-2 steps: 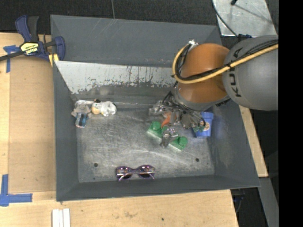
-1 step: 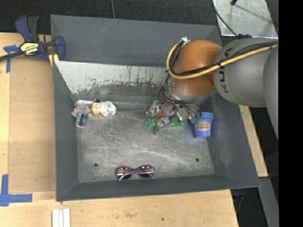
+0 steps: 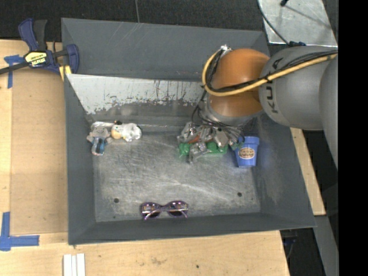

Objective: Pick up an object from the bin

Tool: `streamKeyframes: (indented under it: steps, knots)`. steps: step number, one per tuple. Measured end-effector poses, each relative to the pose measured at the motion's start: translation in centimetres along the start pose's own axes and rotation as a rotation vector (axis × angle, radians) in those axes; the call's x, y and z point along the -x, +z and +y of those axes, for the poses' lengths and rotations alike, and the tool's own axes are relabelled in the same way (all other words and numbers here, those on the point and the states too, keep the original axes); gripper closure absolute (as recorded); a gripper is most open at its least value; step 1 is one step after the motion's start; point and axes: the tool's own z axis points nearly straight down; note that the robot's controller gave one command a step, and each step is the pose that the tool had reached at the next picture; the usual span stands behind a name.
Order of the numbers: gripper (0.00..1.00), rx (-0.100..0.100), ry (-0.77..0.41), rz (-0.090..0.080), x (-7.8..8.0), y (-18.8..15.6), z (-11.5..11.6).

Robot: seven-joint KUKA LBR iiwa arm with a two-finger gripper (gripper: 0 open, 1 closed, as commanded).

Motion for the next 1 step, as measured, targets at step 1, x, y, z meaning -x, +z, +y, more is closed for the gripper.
streamKeyframes:
  steps: [1]
  knots:
    - [1.00,0.000,-0.002,0.018,-0.40,-1.29,0.99]
